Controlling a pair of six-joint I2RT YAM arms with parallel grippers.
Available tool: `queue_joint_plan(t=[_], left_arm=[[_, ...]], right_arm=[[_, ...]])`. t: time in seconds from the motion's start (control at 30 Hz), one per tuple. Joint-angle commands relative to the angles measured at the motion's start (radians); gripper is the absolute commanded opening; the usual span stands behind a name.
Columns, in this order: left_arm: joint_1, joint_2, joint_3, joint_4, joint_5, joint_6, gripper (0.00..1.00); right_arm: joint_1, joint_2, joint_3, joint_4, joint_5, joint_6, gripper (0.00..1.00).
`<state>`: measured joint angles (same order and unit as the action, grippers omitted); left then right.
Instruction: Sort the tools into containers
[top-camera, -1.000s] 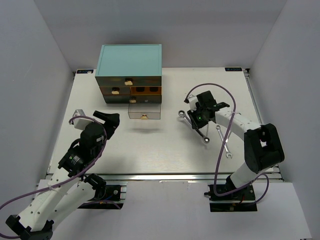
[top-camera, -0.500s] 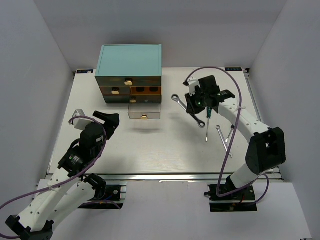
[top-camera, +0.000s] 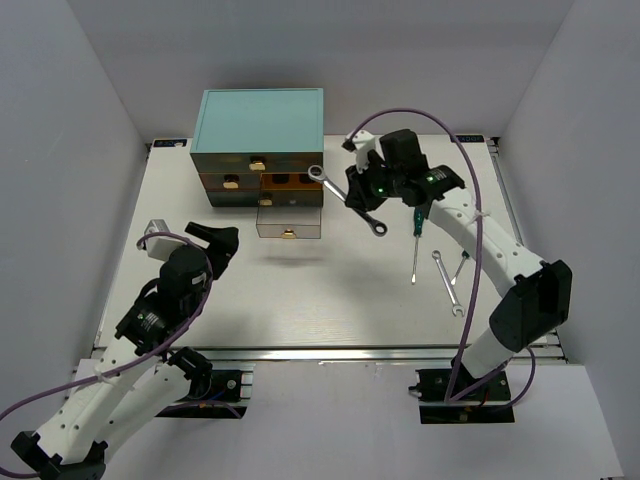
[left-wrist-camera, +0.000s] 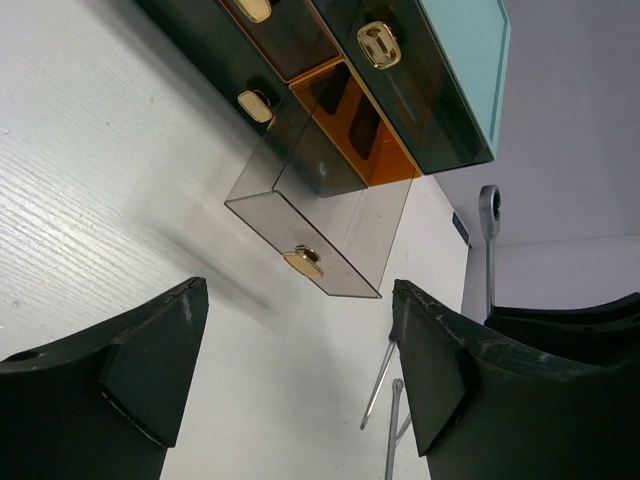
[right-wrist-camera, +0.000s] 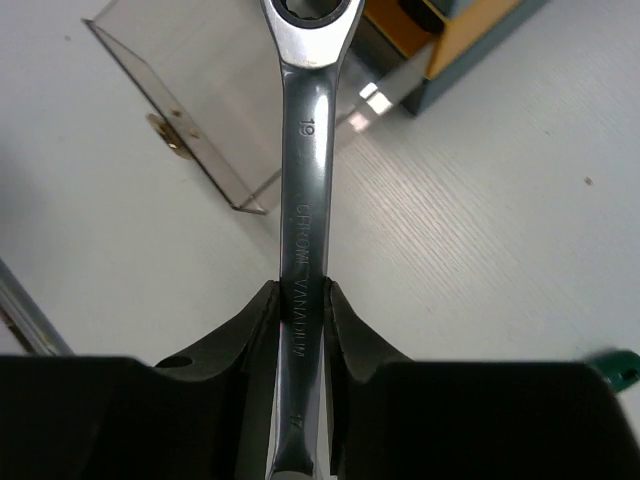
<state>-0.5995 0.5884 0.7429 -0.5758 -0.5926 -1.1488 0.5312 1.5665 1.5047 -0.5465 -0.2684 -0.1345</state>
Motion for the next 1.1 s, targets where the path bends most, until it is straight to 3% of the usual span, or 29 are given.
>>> queue_joint_plan(t=[0.0, 0.13, 0.57, 0.87, 1.07], left_arm=[[-0.005, -0.012, -0.007, -0.006, -0.021, 0.006, 0.84], [-0.005, -0.016, -0.002, -0.012, -0.024, 0.006, 0.84], [-0.005, -0.082, -0.017, -0.068, -0.052, -0.017, 0.84], [-0.005, -0.090, -0.025, -0.072, -0.064, -0.025, 0.84], [-0.005, -0.067, -0.010, -0.068, -0.065, -0.020, 0.84]], right_arm=[[0.068, 0.024, 0.118, 0.053, -0.037, 0.004, 0.00], [0.127, 0.099, 0.196, 0.056, -0.029, 0.006, 0.00], [0.156, 0.450, 0.515, 0.026, 0.049, -0.051, 0.00], [0.162, 0.588, 0.684, -0.052, 0.087, -0.065, 0.00], [0.181, 0.629, 0.741, -0.015, 0.133, -0.050, 0.00]])
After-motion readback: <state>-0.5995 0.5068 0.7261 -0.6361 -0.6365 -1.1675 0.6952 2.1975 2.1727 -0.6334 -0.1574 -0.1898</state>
